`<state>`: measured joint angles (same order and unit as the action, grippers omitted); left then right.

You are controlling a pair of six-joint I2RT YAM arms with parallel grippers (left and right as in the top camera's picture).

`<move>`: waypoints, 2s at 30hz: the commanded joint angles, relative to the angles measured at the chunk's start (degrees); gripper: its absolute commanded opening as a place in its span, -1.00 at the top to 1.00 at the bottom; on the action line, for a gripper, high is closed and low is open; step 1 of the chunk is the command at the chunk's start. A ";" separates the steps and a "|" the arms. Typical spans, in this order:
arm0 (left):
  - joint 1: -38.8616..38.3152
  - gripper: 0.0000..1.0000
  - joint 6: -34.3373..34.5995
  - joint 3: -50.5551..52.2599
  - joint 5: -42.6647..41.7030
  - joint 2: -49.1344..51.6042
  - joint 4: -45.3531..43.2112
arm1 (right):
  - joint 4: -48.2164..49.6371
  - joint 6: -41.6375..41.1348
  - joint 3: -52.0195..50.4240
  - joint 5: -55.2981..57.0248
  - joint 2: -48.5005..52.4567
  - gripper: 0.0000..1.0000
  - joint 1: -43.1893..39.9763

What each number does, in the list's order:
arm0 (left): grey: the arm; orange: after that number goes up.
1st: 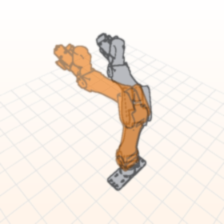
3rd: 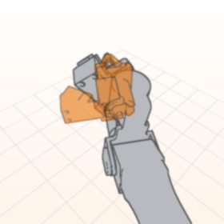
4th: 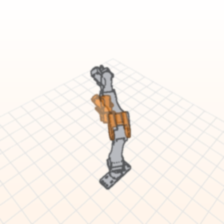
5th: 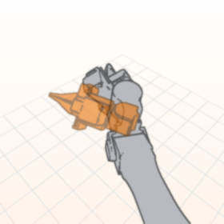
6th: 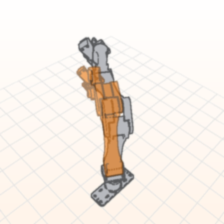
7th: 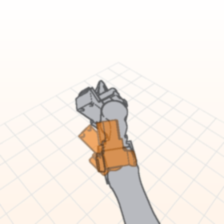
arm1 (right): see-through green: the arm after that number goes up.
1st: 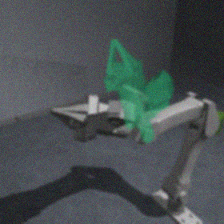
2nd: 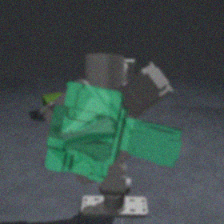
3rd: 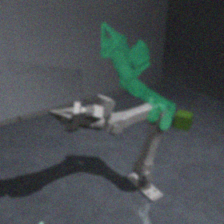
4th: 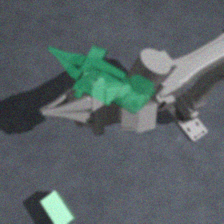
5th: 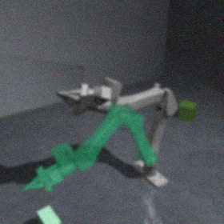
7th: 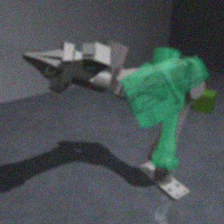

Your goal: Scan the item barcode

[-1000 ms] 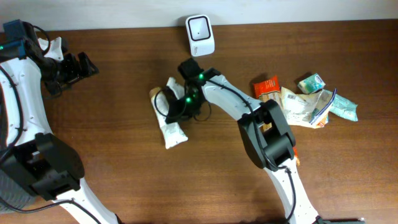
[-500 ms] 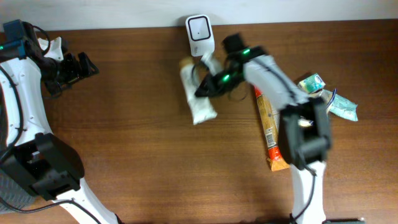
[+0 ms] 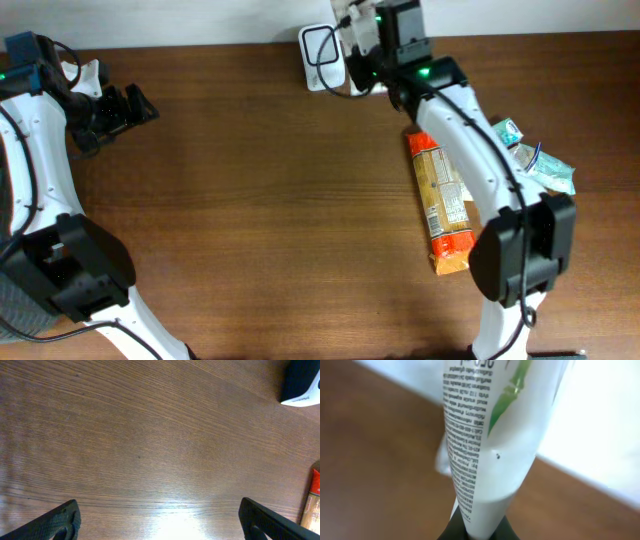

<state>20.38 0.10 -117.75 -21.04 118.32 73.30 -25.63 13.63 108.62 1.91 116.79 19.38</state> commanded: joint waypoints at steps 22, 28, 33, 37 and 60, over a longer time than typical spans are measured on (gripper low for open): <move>0.42 -0.98 0.35 -0.48 -0.63 -1.03 0.07 | 39.58 42.10 0.79 37.77 22.36 0.92 5.51; 0.42 -0.98 0.35 -0.50 -0.63 -1.03 0.07 | 39.85 44.89 0.79 37.81 22.36 0.92 7.67; 0.42 -0.98 0.35 -0.48 -0.61 -1.03 0.07 | 40.02 44.87 0.81 40.79 22.05 0.92 8.04; 0.42 -0.98 0.35 -0.48 -0.61 -1.03 0.07 | 37.83 44.37 0.81 42.12 18.43 0.92 8.50; 0.42 -0.98 0.35 -0.48 -0.61 -1.03 0.07 | -48.43 -23.61 -4.85 7.08 -6.99 0.92 6.05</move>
<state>20.38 0.10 -117.75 -21.08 118.32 73.32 -73.78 -3.36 106.78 10.92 108.81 26.81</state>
